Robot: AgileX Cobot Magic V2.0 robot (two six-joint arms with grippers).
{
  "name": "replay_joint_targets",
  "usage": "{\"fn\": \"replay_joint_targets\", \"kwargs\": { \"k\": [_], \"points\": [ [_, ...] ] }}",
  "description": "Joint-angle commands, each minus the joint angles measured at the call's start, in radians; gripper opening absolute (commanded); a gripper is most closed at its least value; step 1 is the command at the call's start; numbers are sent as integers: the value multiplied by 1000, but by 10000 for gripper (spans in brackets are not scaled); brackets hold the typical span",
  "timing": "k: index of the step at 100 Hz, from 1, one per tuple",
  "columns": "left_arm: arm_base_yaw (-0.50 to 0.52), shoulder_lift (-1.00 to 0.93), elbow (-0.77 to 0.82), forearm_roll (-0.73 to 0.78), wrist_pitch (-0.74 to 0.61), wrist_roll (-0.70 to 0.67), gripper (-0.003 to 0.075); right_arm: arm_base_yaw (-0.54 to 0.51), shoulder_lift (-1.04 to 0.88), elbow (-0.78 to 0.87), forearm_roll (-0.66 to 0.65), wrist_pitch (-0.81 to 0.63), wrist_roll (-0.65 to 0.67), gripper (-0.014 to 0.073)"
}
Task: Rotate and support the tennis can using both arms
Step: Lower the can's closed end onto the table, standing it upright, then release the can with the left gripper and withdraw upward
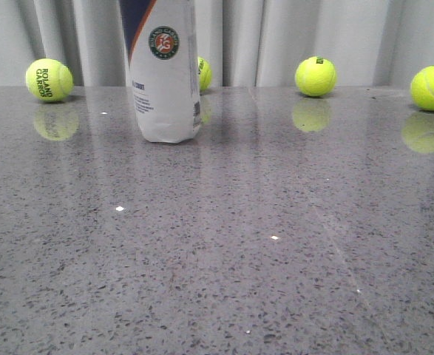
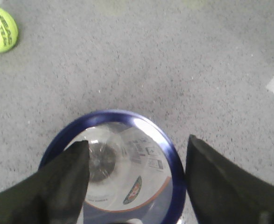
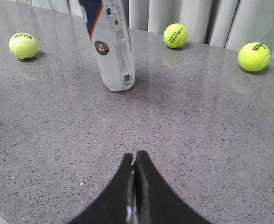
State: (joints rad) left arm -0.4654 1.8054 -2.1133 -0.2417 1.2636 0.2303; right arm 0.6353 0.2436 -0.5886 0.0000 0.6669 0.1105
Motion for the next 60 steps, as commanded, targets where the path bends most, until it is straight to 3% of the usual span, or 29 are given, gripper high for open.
{"fn": "replay_joint_targets", "kwargs": {
  "k": [1, 11, 27, 39, 49, 60],
  "points": [
    [-8, -24, -66, -36, -27, -1, 428, -5, 9, -24, -9, -85, -1, -67],
    [-8, -16, -86, -56, -55, 1, 415, -5, 9, -24, -9, -85, -1, -67],
    [-8, -24, -86, -76, -99, 1, 330, -5, 9, -24, -9, -85, -1, -67],
    [-8, -47, -86, -90, -116, 1, 183, -5, 9, -24, -9, -85, -1, -67],
    [-8, -72, -79, -95, -123, 1, -22, -5, 9, -24, -9, -85, -1, -67],
    [-8, -111, -37, -99, -139, 1, -20, -5, 9, -24, -9, -85, -1, -67]
  ]
}}
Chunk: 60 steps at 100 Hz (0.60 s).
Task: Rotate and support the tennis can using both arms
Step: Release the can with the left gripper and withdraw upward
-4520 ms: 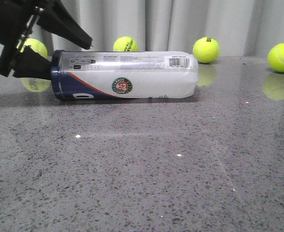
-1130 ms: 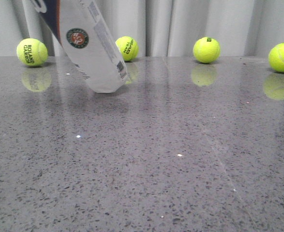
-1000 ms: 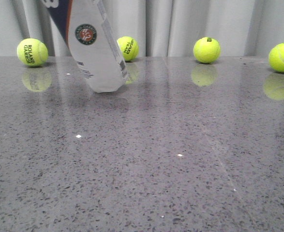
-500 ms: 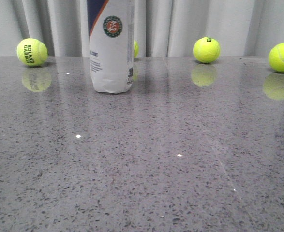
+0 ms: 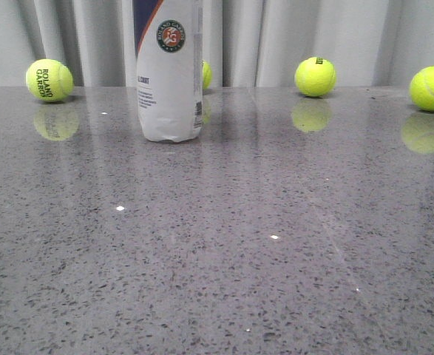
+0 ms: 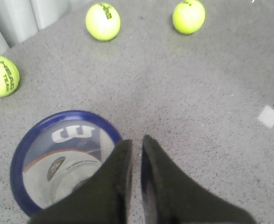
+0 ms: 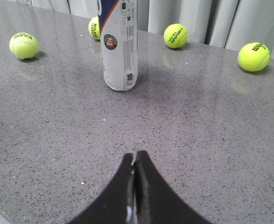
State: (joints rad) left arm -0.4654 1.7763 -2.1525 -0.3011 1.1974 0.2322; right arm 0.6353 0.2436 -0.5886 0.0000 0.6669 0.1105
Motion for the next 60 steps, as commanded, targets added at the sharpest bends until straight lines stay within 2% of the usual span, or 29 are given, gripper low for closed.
{"fn": "replay_joint_targets", "kwargs": {
  "k": [1, 28, 60],
  "points": [
    [-8, -85, 6, -39, -77, -1, -20, -5, 9, -24, -9, -85, -1, -67],
    [-8, -237, 276, -39, -265, -1, -20, -5, 9, -24, -9, -85, -1, -67],
    [-8, -480, 696, -37, -596, -1, -20, -5, 9, -24, -9, -85, -1, -67]
  ]
}}
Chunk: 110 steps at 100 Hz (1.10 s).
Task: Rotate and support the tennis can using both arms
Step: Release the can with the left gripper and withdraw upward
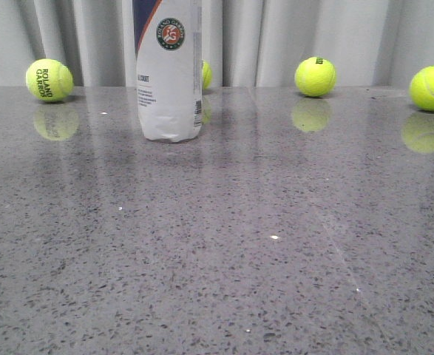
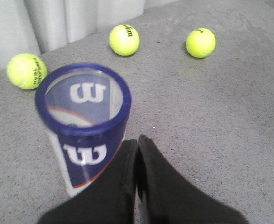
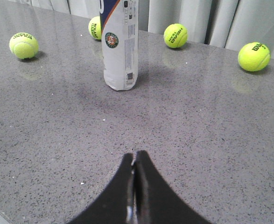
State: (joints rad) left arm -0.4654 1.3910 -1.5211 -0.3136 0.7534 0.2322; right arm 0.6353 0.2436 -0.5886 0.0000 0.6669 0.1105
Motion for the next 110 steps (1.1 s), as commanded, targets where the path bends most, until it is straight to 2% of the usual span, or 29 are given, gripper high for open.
{"fn": "replay_joint_targets", "kwargs": {
  "k": [1, 25, 59, 110],
  "points": [
    [-8, -100, 81, -25, -164, -1, -20, -5, 9, -24, -9, -85, -1, -67],
    [-8, -233, 317, -22, -290, -1, -20, -5, 9, -24, -9, -85, -1, -67],
    [-4, -383, 539, 10, -306, -2, -20, -5, 9, -24, -9, -85, -1, -67],
    [-4, -762, 991, 43, -635, -2, -20, -5, 9, -24, -9, -85, -1, -67]
  ]
}}
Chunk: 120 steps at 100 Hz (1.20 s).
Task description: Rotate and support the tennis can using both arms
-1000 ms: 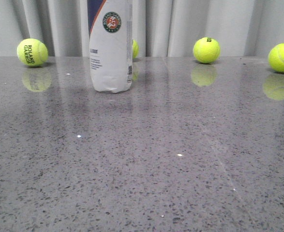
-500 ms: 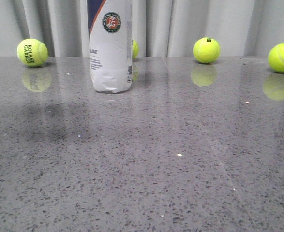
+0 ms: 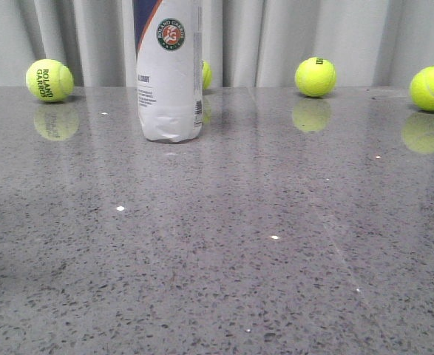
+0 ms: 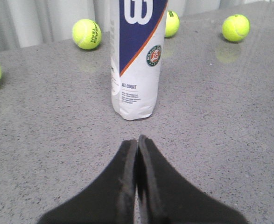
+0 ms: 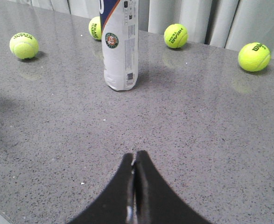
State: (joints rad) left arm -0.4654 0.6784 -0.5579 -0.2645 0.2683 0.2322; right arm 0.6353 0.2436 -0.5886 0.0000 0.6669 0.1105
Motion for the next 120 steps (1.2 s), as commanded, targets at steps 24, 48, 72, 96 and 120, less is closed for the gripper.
{"fn": "replay_joint_targets", "kwargs": {
  "k": [24, 48, 72, 96, 120],
  "points": [
    [34, -169, 217, 138, -370, -103, -20, -5, 9, -24, -9, -85, -1, -67],
    [232, -322, 315, 247, -299, -232, -20, -5, 9, -24, -9, -85, -1, -67],
    [368, -467, 436, 201, -304, -128, -20, -5, 9, -24, -9, -85, -1, -67],
    [438, -622, 578, 201, -336, -128, -20, -5, 9, -24, -9, -85, -1, -67],
    [492, -716, 602, 210, -275, -128, -20, -5, 13, -23, -9, -86, -1, -67]
  ]
}}
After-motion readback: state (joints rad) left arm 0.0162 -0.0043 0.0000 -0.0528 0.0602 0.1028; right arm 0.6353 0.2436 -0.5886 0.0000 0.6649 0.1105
